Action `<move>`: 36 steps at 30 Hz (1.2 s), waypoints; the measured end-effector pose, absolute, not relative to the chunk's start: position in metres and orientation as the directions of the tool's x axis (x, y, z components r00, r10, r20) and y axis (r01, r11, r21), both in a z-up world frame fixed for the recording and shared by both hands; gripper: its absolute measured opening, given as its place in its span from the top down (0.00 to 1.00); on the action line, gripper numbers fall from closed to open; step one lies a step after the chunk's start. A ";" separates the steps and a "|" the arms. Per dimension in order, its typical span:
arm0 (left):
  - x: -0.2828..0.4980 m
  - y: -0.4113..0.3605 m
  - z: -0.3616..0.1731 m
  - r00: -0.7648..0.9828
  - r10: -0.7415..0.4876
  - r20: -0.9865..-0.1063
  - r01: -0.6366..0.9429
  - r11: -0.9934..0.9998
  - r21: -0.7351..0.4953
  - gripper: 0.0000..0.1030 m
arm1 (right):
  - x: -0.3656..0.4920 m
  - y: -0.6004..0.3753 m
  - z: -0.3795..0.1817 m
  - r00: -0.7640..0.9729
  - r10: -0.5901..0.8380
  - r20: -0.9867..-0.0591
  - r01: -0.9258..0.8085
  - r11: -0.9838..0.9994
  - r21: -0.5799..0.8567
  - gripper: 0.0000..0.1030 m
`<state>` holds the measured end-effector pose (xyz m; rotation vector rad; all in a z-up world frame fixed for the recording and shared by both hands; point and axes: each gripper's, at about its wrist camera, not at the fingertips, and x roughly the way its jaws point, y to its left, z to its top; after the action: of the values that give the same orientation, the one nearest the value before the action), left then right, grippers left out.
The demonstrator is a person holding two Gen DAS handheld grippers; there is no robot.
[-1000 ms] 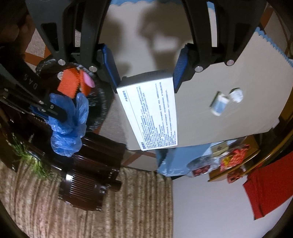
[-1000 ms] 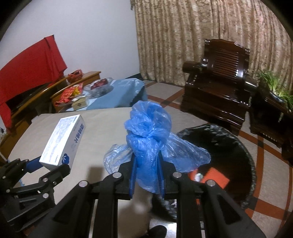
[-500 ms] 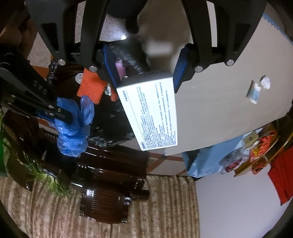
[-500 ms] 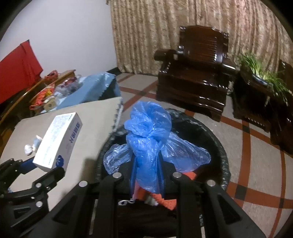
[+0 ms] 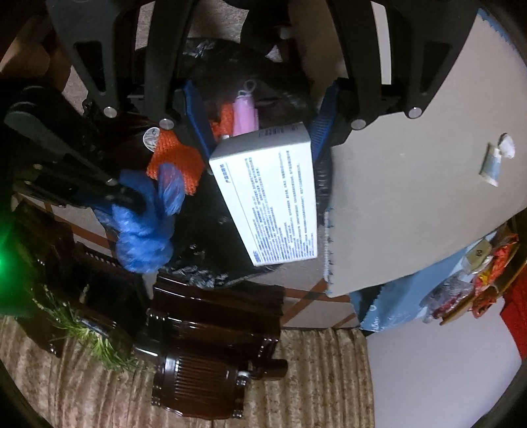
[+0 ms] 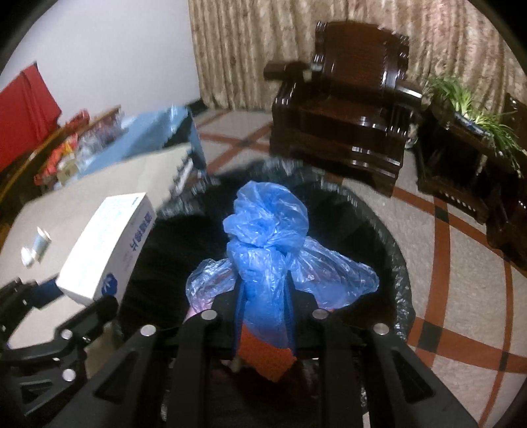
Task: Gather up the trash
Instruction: 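Open both grippers to drop the box and bag into the bin, then move both open grippers back over the tissue and cup on the table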
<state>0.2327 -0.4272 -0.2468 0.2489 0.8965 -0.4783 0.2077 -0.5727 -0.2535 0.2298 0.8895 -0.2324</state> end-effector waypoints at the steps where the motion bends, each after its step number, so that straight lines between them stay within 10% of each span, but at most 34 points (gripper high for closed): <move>1: 0.233 -0.430 -0.252 0.520 -0.295 -0.802 0.505 0.863 0.010 0.44 | 0.209 -0.575 -0.258 0.593 -0.101 -0.799 0.295 0.950 0.099 0.74; 8: 0.231 -0.422 -0.268 0.485 -0.297 -0.823 0.520 0.854 -0.001 0.35 | 0.190 -0.580 -0.268 0.571 -0.126 -0.811 0.329 0.940 0.085 0.57; 36: 0.227 -0.165 -0.197 0.663 -0.121 -0.739 0.256 0.964 0.072 0.25 | 0.196 -0.374 -0.191 0.686 0.042 -0.726 0.091 0.985 0.144 0.55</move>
<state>0.2274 -0.1647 -0.1973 0.1749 0.8194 -0.2140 0.1956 -0.3741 -0.1913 0.1736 0.8152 -0.0274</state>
